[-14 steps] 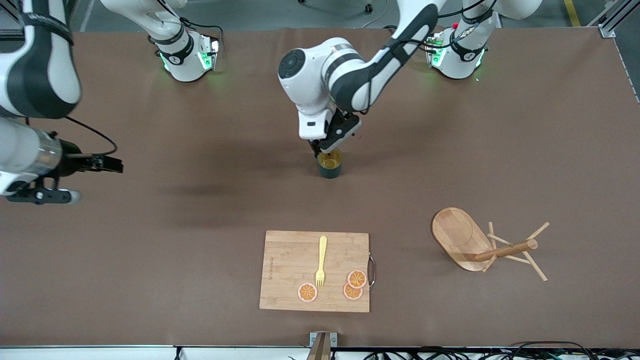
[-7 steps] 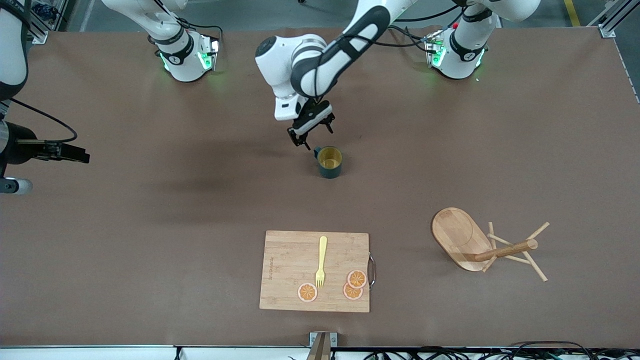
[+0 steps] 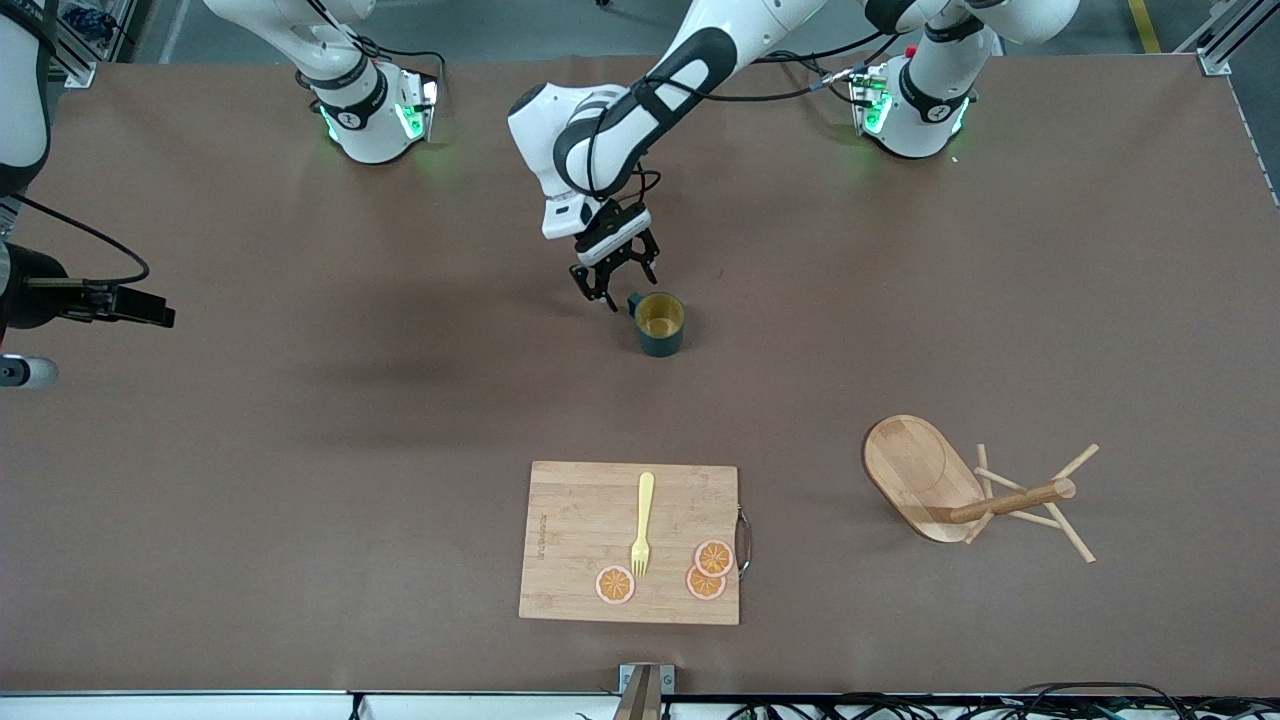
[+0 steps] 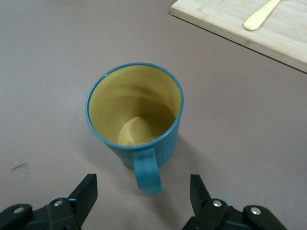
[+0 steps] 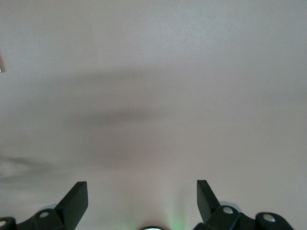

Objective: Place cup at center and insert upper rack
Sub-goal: 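Lower the left gripper over the mug and grasp its handle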

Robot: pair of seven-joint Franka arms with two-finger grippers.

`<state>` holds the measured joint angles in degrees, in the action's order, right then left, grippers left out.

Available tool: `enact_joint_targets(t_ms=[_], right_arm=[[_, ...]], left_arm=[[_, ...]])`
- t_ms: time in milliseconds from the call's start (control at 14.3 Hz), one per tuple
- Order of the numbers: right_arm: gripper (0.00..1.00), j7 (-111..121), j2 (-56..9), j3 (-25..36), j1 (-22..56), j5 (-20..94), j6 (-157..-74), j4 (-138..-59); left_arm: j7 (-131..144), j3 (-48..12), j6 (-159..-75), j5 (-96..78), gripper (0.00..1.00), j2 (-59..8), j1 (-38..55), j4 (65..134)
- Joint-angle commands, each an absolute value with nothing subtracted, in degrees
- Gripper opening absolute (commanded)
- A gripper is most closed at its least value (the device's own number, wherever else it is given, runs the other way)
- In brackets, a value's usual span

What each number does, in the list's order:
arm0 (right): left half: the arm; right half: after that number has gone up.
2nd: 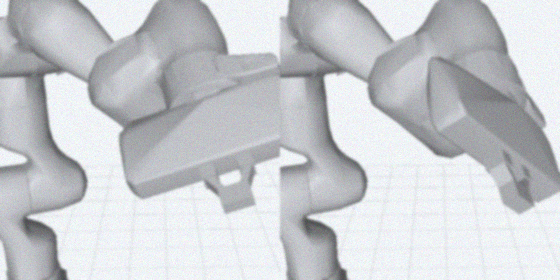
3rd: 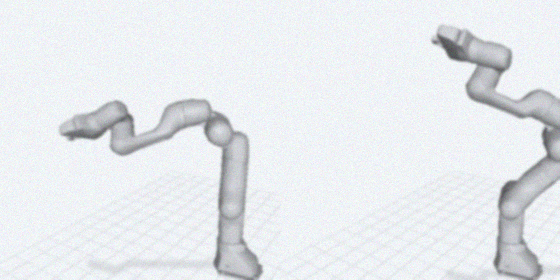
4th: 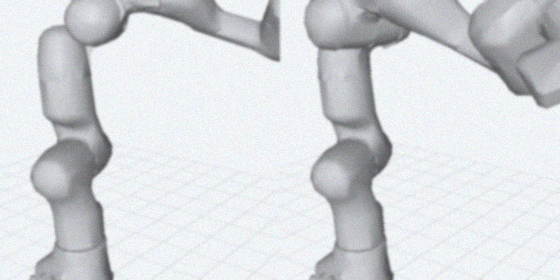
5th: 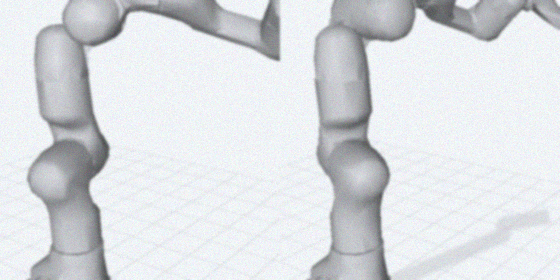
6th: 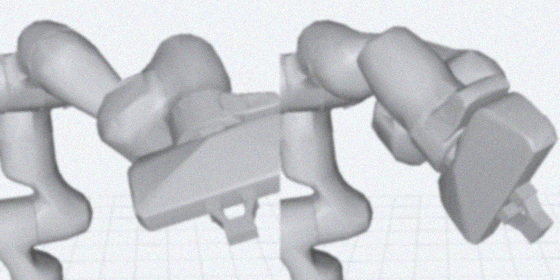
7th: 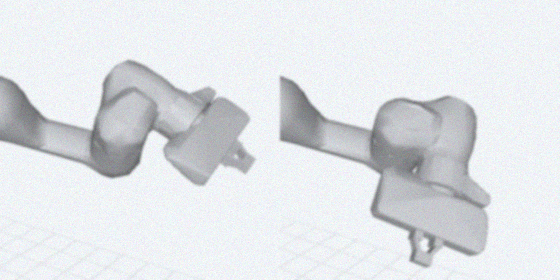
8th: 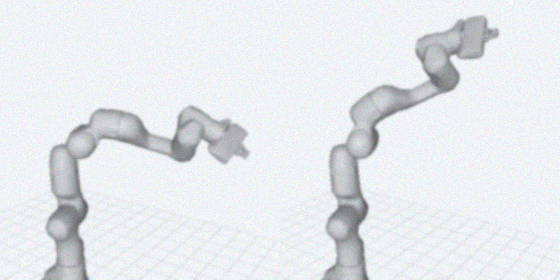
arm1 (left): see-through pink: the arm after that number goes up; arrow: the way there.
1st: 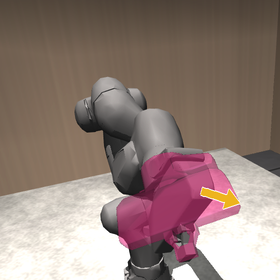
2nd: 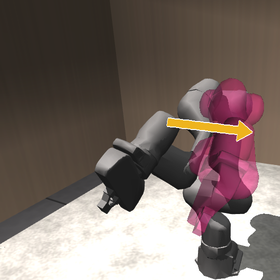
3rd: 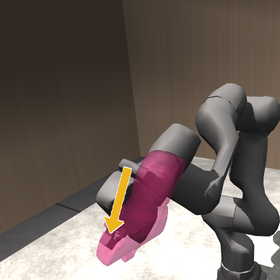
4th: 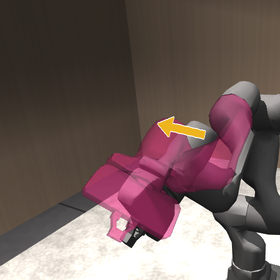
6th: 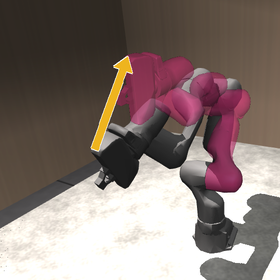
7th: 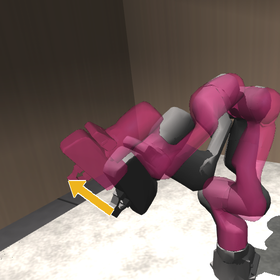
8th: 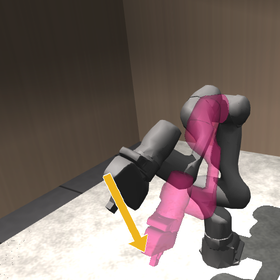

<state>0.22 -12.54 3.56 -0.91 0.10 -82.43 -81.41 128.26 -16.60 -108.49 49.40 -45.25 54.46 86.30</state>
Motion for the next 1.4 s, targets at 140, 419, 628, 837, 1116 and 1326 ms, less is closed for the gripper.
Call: enact_joint_targets(t_ms=[140, 419, 628, 837, 1116, 1326], right_arm=[[1.00, 0.61, -11.70, 2.46, -1.58, -0.35, -79.90, -80.42], [1.00, 0.70, -5.47, 2.55, -1.58, 0.09, -79.80, -84.88], [1.00, 0.70, -1.24, 2.55, -1.67, 0.00, -80.07, -88.50], [1.00, 0.70, 3.85, 2.64, -1.76, -0.09, -79.63, -91.13], [1.00, 0.70, 6.94, 2.72, -1.85, -0.18, -78.49, -91.93], [1.00, 0.70, 8.09, 2.64, -1.76, -0.26, -77.61, -91.85]], left_arm=[[128.76, -14.33, -107.40, 50.45, 0.74, -47.54, 56.59, 82.80], [129.72, -10.72, -106.44, 50.10, 0.66, -47.99, 59.85, 82.44], [129.99, -10.20, -105.47, 50.27, 0.62, -49.13, 60.12, 81.39], [131.30, -6.61, -104.77, 50.10, 0.58, -51.14, 63.79, 78.93], [132.10, -6.24, -104.68, 49.92, 0.31, -51.33, 63.90, 78.84], [132.10, -6.24, -104.50, 49.92, 0.07, -50.89, 63.90, 78.84]])
